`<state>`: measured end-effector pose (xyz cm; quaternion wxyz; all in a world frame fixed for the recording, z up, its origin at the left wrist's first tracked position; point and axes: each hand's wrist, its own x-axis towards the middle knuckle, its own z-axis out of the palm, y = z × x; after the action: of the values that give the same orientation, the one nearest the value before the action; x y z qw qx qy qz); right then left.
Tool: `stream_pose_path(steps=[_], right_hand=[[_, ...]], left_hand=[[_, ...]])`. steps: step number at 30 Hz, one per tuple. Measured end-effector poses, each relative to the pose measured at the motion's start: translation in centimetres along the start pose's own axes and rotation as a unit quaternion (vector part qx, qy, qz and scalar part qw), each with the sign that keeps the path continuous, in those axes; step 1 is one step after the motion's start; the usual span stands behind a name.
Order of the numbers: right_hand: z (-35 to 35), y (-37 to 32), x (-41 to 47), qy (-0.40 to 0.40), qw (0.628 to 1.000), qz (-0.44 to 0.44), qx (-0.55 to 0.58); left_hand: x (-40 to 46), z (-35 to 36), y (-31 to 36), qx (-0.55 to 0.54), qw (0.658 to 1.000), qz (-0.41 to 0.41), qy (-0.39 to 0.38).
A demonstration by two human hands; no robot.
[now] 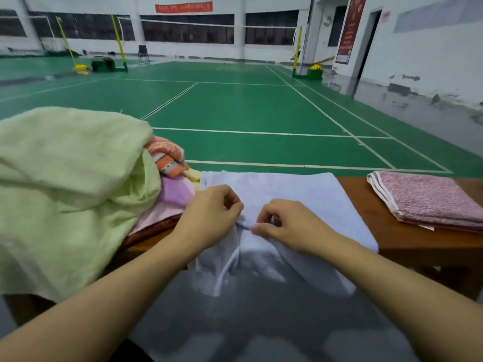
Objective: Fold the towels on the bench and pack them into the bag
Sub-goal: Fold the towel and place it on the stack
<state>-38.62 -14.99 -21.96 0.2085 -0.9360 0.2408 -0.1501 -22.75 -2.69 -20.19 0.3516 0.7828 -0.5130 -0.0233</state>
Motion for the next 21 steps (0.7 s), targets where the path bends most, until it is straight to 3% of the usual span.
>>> stream_pose_path(steps=[4, 7, 10, 15, 18, 21], right_hand=[[-0.9, 1.1, 0.4, 0.037, 0.971, 0.080, 0.221], [-1.2, 2.4, 0.6, 0.067, 0.861, 0.187, 0.468], [-1.6, 2.9, 0.8, 0.068, 0.792, 0.241, 0.556], [-1.7, 3.0, 1.1, 0.059, 0.787, 0.262, 0.555], [-1.7, 3.1, 1.0, 0.060, 0.789, 0.258, 0.555], [-1.7, 3.2, 1.1, 0.072, 0.780, 0.258, 0.565]], left_hand=[[-0.5, 0.8, 0.3, -0.035, 0.998, -0.043, -0.015], [-0.4, 0.9, 0.5, -0.117, 0.986, -0.104, -0.064], [-0.4, 1.6, 1.4, -0.197, 0.963, -0.142, -0.117], [0.9, 3.6, 3.6, -0.395, 0.892, -0.193, -0.106], [1.8, 4.6, 3.7, -0.400, 0.887, -0.214, -0.082], [1.7, 4.9, 3.7, -0.382, 0.890, -0.224, -0.106]])
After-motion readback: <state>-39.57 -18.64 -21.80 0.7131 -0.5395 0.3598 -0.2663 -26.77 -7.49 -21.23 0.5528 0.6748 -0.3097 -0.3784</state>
